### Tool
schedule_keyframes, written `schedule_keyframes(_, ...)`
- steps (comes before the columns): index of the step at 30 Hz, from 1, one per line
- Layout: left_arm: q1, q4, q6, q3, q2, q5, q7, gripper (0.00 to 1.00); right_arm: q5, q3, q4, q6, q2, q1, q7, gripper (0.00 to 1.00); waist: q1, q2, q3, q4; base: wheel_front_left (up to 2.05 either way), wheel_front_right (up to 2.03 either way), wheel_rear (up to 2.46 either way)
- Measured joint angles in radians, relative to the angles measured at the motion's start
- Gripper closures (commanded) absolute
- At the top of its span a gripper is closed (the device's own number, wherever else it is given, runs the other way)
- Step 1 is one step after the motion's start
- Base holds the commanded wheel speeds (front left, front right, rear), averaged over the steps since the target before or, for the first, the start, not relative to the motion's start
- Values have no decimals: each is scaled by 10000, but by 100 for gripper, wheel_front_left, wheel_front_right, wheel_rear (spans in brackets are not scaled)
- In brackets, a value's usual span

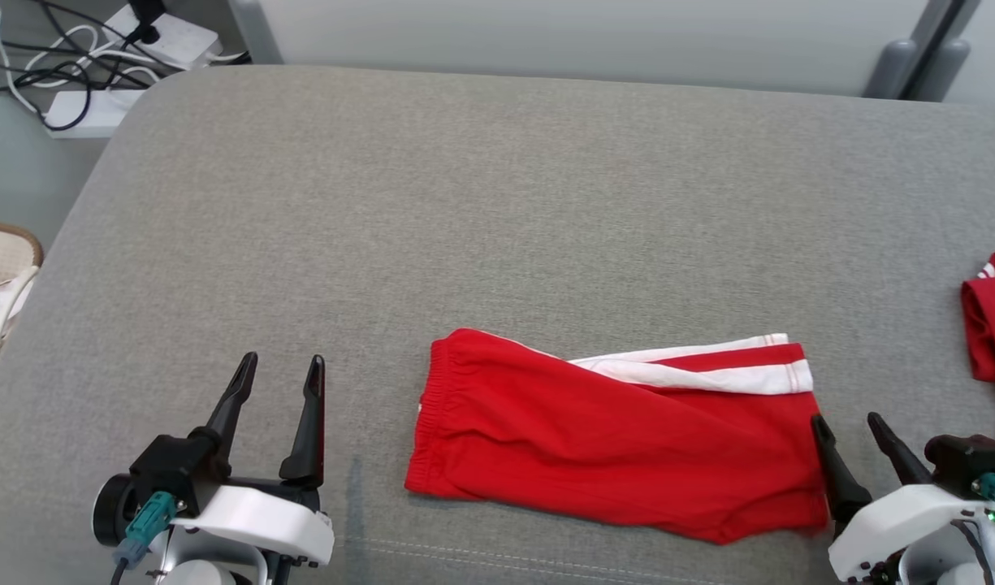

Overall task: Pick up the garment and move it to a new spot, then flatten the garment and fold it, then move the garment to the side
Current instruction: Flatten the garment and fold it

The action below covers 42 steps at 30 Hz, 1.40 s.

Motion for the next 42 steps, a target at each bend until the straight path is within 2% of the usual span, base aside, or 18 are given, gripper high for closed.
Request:
schedule_keyframes(8,-256,201,-105,-146,-253,6,-8,0,880,899,1613,0,-376,-810,370,0,0,0,184,509,0,0,0)
schedule_keyframes(14,-257,290,-169,-157,-293,81,-10,0,1870,1641,1745,-31,-508,-1114,621,2,0,0,275,583,0,0,0)
schedule_keyframes(15,-257,295,-171,-142,-293,82,-10,0,2067,1762,1745,-44,-512,-1184,704,33,0,0,285,572,0,0,0)
schedule_keyframes(16,-258,295,-173,-123,-295,86,-12,0,2205,1927,1724,-44,-545,-1243,790,59,0,0,299,557,0,0,0)
schedule_keyframes(17,-258,299,-174,-107,-297,86,-12,0,2349,2071,1691,-44,-589,-1268,867,59,0,0,312,540,0,0,0)
schedule_keyframes(18,-258,307,-174,-92,-297,86,-12,0,2520,2243,1672,-48,-644,-1305,947,100,0,0,321,523,0,0,0)
schedule_keyframes(25,-443,341,-265,-61,-318,104,-12,0,3317,2512,1645,-21,-815,-1397,1020,100,0,-1,355,382,0,0,0)
schedule_keyframes(35,-447,334,-297,-56,-330,207,-13,0,3712,1034,2343,8,-1346,-1393,420,100,0,0,485,-14,0,0,0)
schedule_keyframes(39,-449,334,-297,-54,-334,245,-13,0,3712,928,2330,6,-1404,-1394,418,100,0,0,510,-191,0,0,0)
schedule_keyframes(42,-453,334,-301,-58,-334,245,-13,0,3802,1055,1680,0,-1371,-1383,539,100,0,0,476,-265,0,0,0)
